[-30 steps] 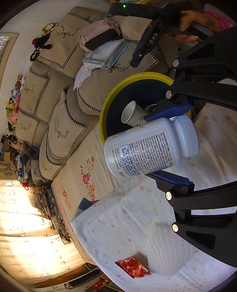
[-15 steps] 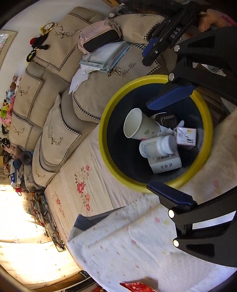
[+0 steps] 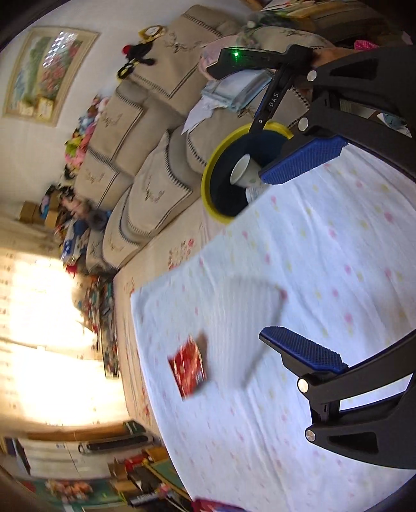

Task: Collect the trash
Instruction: 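Grasp the white foam net sleeve with the right tool, then carry the foam sleeve over the bin and open the right tool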

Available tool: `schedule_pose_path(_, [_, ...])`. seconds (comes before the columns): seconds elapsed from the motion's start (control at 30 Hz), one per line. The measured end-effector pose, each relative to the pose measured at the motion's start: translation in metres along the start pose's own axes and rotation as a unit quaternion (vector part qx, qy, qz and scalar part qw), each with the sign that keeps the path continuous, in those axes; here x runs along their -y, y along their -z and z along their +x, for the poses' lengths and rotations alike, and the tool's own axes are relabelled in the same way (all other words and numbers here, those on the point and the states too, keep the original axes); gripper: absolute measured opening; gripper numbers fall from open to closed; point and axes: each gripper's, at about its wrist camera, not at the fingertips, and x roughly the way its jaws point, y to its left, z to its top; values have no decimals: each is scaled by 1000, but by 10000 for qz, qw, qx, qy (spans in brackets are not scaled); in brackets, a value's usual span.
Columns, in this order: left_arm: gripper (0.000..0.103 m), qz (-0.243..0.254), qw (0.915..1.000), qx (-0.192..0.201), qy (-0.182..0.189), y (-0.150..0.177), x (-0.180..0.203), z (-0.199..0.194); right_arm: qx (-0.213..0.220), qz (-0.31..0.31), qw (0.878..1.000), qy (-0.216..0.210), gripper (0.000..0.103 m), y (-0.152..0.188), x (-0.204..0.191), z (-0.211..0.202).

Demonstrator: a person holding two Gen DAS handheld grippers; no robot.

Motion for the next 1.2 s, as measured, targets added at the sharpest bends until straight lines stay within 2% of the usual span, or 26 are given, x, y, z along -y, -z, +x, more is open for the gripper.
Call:
schedule_pose_path(0.17, [90, -516, 9975, 261, -402, 23, -57, -44, -90, -576, 9980, -264, 56, 4, -55, 5])
schedule_pose_path(0.33, [90, -1020, 9913, 373, -737, 55, -109, -77, -229, -1232, 9902, -611, 58, 9, -118, 15])
schedule_pose_path(0.53, [90, -1487, 9827, 508, -980, 84, -157, -106, -340, -2110, 9711, -1060, 74, 10, -197, 25])
schedule_pose_path(0.73, [90, -1742, 9787, 509, -961, 100, -179, -113, -236, -3292, 9382, -1043, 93, 14, -270, 37])
schedule_pose_path(0.83, [90, -1802, 9772, 563, -967, 103, -182, -117, -307, -3753, 9231, -778, 93, 18, -297, 54])
schedule_pose_path(0.93, [90, -1814, 9767, 614, -968, 104, -181, -123, -562, -3816, 9207, -599, 93, 18, -305, 74])
schedule_pose_path(1.0, [90, -1798, 9762, 681, -1000, 104, -180, -128, -776, -3748, 9221, -564, 83, 22, -308, 84])
schedule_pose_path(1.03, [90, -1795, 9758, 719, -1023, 105, -180, -131, -918, -3656, 9243, -597, 70, 23, -306, 87])
schedule_pose_path(1.1, [90, -1816, 9751, 769, -1010, 105, -180, -135, -767, -3623, 9277, -467, 51, 27, -304, 84])
schedule_pose_path(1.13, [90, -1829, 9750, 776, -999, 105, -180, -136, -712, -3608, 9291, -389, 38, 28, -301, 81])
schedule_pose_path(1.17, [90, -1832, 9750, 778, -989, 106, -180, -136, -726, -3545, 9311, -448, 31, 28, -299, 78])
schedule_pose_path(1.2, [90, -1825, 9752, 778, -984, 107, -180, -137, -759, -3460, 9336, -539, 29, 29, -295, 74])
